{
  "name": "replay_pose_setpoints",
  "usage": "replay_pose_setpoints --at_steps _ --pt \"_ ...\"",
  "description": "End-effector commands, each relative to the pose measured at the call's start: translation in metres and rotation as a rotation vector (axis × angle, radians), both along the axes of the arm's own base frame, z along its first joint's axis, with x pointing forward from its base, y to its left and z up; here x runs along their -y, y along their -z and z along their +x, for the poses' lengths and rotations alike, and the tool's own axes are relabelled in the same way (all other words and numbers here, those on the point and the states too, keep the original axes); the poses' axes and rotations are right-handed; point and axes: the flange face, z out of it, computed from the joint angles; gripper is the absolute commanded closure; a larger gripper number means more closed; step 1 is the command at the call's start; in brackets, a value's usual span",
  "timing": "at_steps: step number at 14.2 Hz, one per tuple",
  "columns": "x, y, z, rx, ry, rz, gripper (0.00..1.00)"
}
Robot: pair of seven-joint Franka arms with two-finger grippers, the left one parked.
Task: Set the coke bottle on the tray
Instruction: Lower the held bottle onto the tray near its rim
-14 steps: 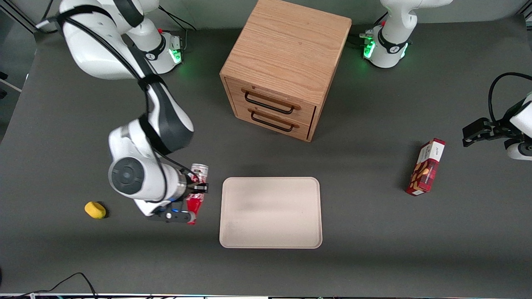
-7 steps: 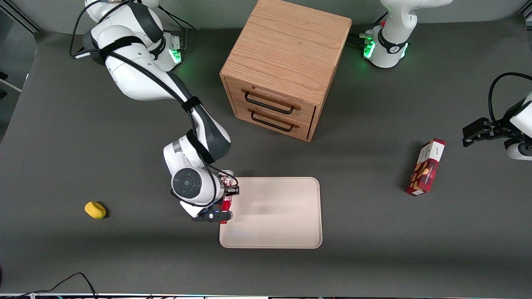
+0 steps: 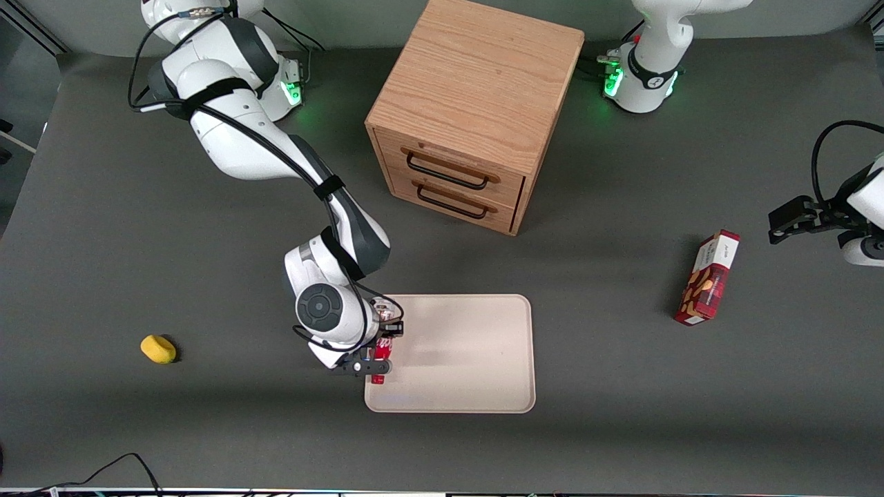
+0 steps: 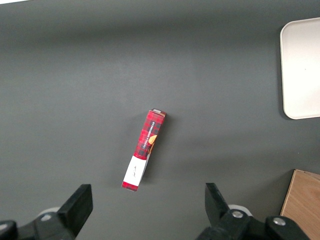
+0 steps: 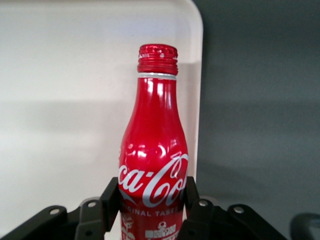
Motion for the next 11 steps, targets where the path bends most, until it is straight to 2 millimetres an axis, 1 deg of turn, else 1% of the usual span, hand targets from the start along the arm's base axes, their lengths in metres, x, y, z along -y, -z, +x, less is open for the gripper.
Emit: replay_pose_setpoints --at_steps 1,5,6,7,11 --pt "-0.0045 -0.0005 0.0057 0.033 -0.019 -0.006 1.00" --pt "-0.0048 0.0031 0.0063 0.040 -0.019 -0.002 1.00" --pt "-0.0048 0.0031 0.0063 0.039 -0.016 -0.002 0.86" --pt "-0.0058 0.0038 0.0055 0.038 -0.013 -0.003 0.01" --pt "-0.0089 0.0034 0.0036 0.036 -0.016 -0.004 0.00"
